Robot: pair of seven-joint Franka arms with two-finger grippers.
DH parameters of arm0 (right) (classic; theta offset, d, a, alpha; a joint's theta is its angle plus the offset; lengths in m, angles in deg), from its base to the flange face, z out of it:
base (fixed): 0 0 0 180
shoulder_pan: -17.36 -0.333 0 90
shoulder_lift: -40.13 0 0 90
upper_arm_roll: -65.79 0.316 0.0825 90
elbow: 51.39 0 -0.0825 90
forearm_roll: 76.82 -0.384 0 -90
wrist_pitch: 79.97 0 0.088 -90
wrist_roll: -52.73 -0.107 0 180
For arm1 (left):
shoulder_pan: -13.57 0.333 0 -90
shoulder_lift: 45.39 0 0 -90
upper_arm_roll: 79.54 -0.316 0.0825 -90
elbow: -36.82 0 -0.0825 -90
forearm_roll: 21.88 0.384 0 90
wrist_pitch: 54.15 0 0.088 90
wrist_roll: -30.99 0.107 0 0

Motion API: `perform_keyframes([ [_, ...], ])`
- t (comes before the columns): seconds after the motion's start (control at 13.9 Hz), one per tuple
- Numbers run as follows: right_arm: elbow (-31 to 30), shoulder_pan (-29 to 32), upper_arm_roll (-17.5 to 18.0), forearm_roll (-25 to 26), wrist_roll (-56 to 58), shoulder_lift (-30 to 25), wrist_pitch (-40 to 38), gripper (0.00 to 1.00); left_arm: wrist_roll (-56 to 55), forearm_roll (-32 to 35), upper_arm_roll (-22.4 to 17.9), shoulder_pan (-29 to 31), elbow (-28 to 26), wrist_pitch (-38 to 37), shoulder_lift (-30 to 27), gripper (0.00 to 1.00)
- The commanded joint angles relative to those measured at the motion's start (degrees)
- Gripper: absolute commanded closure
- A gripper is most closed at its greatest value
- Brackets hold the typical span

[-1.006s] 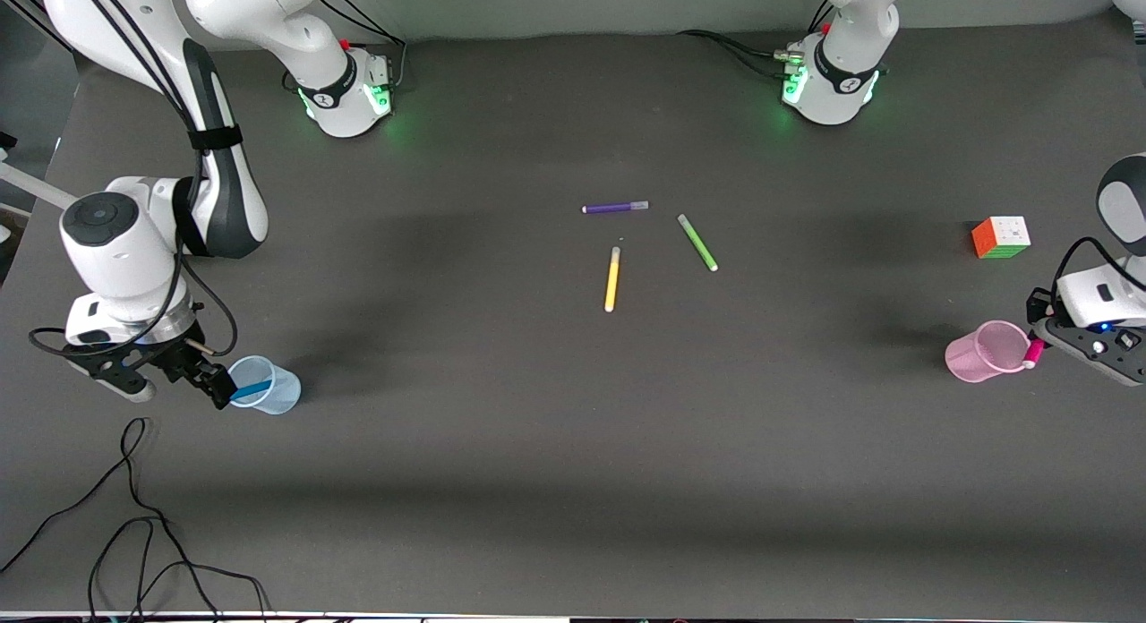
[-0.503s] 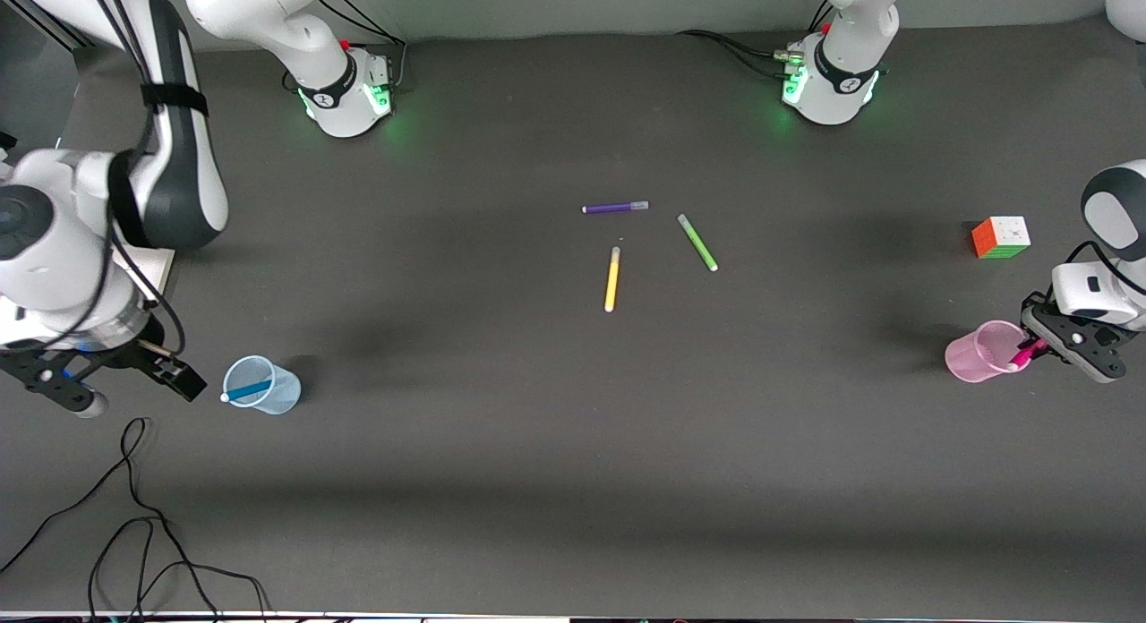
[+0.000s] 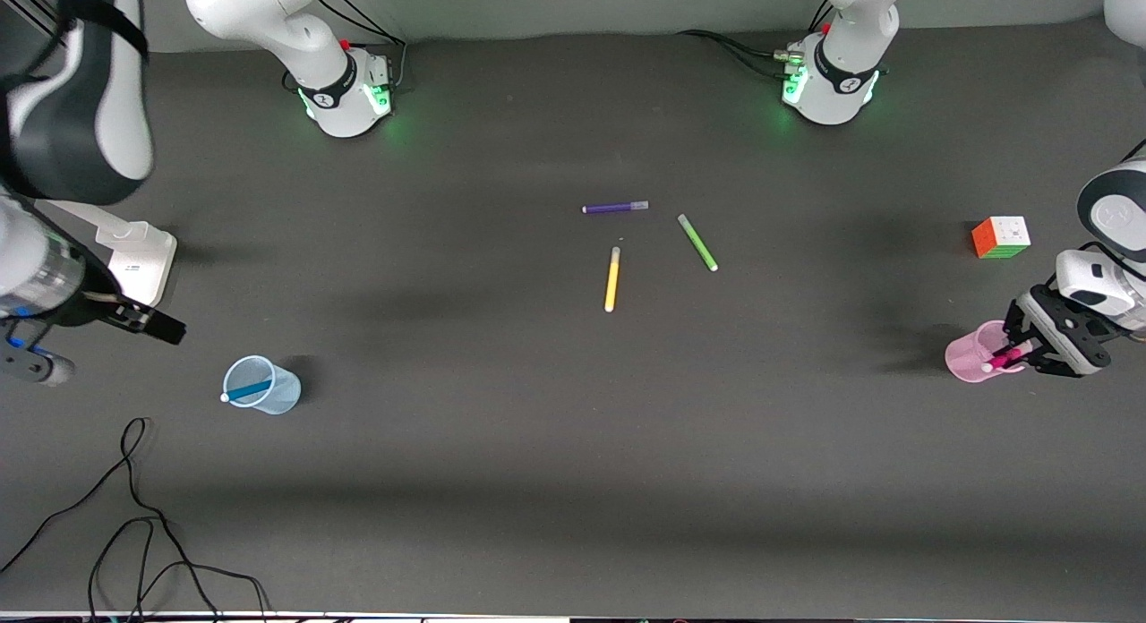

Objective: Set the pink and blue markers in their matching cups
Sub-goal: 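Lower the pink marker into the pink cup and open the left gripper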

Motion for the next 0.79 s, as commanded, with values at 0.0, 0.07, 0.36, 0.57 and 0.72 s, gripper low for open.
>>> perform_keyframes([
  [0.0, 0.6, 0.2, -0.6, -1.4, 1.2, -0.9, -2.9, 0.0, 8.2, -4.8, 0.2, 2.1, -0.5, -1.3, 1.4, 1.0],
  [0.07, 0.8, 0.3, -0.9, -1.5, 0.6, -1.0, -3.4, 0.0, 11.0, -7.2, 0.2, 3.0, -0.5, -1.4, 2.1, 1.0],
  [0.36, 0.7, 0.7, -1.6, -1.6, -0.7, -0.9, -4.9, 0.0, 15.8, -10.7, 0.3, 4.0, -0.1, -1.6, 4.0, 1.0],
  [0.57, 0.9, 2.7, -1.5, -1.7, -0.6, -0.9, -6.6, 0.0, 15.8, -10.8, 0.2, 4.0, 0.5, -2.2, 4.0, 0.97],
  [0.72, 0.8, 6.9, -0.2, -3.0, -0.4, -3.0, -7.4, 0.0, 15.8, -10.7, 0.2, 4.0, 1.3, -2.5, 4.3, 0.51],
])
